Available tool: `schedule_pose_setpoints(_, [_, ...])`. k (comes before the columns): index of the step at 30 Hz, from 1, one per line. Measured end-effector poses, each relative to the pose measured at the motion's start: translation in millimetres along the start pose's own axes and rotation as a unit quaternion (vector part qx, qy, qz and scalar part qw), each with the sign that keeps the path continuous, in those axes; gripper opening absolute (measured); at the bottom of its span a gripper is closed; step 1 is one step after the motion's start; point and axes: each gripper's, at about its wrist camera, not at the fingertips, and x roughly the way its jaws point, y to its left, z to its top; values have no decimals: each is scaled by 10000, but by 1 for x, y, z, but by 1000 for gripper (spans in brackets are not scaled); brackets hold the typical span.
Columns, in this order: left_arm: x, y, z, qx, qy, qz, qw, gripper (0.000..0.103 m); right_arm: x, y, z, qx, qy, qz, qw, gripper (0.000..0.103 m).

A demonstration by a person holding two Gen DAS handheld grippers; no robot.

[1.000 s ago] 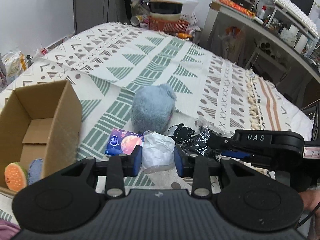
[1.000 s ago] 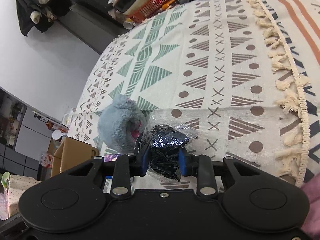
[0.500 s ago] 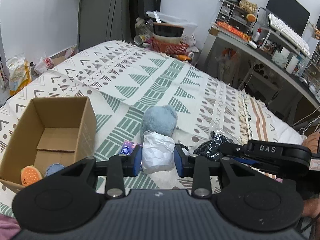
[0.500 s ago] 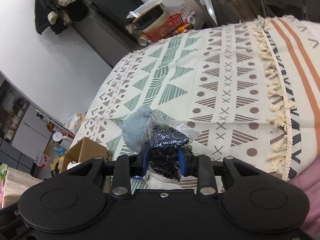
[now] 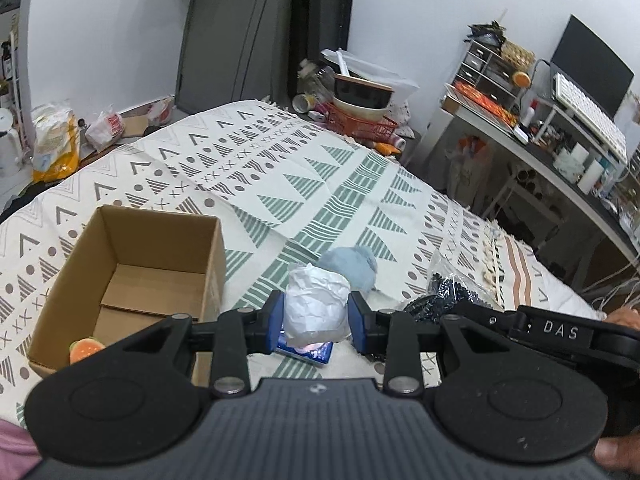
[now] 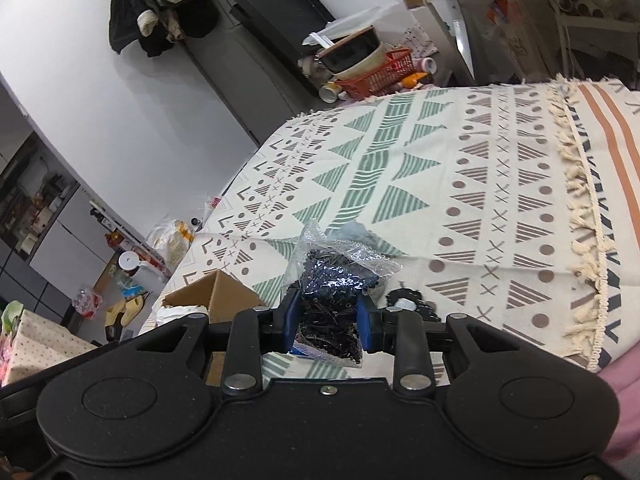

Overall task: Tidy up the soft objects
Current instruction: 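Carry the white bag into the box with the left tool while the right tool drops the sequin bag in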

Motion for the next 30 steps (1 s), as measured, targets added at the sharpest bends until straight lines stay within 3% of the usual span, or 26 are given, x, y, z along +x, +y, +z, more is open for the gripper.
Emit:
schedule_pose_setpoints(13, [-7,37,17,-229,-21,-3,9997,33,1,58,0,-224,-57,227,9995,29])
schedule_pose_setpoints(30, [-9,102,35,-742,-20,151,9971,33,38,114,-8,-422,98,475,9979,29])
